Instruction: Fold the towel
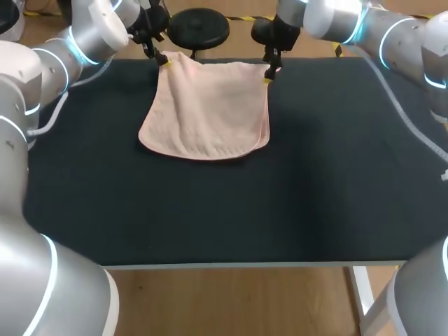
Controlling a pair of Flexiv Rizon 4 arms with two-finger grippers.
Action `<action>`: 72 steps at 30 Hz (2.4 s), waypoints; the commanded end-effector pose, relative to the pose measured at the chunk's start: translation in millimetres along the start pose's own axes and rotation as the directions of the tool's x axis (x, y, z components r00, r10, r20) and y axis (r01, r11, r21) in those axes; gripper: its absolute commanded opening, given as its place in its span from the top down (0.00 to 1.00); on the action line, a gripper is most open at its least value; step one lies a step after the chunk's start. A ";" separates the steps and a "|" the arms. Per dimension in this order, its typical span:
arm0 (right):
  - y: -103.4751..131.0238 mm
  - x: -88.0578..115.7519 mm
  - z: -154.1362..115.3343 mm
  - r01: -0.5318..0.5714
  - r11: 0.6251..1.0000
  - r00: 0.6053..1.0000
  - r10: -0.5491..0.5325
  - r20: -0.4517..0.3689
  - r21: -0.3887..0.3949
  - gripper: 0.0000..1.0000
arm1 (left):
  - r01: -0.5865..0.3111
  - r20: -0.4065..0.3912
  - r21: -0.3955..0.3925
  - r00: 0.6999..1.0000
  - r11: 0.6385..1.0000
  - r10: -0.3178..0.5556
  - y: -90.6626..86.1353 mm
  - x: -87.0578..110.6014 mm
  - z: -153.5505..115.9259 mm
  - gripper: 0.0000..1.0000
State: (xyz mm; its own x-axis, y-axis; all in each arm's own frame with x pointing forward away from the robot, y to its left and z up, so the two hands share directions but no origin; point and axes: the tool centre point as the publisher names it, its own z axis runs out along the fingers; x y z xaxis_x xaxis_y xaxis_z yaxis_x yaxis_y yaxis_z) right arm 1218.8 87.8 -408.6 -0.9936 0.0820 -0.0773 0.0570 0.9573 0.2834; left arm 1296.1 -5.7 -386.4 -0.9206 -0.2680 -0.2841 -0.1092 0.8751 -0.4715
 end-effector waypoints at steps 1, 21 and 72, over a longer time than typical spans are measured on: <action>0.1 -39.8 22.2 -0.005 1.000 0.997 0.005 -0.083 0.004 0.00 | -0.004 -0.359 0.007 0.933 1.000 0.006 2.0 -77.8 63.6 0.00; 1.2 -39.8 25.7 0.012 0.999 0.989 -0.017 -0.144 -0.033 0.00 | -0.029 -0.451 0.047 0.891 0.998 0.047 2.6 -73.0 71.1 0.00; 11.6 -19.3 16.2 0.045 0.998 0.985 -0.052 -0.167 -0.048 1.00 | -0.143 -0.587 0.211 0.773 0.967 0.242 4.2 -18.0 43.5 1.00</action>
State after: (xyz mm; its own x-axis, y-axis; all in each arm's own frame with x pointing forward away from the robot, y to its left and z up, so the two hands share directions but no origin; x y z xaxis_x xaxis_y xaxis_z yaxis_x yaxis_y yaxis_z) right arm 1234.3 101.3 -421.3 -0.9898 0.0548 -0.1317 0.0085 0.9441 0.3295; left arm 1300.1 -8.5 -404.7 -0.9122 -0.1596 -0.3774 0.0970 0.8107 -0.5773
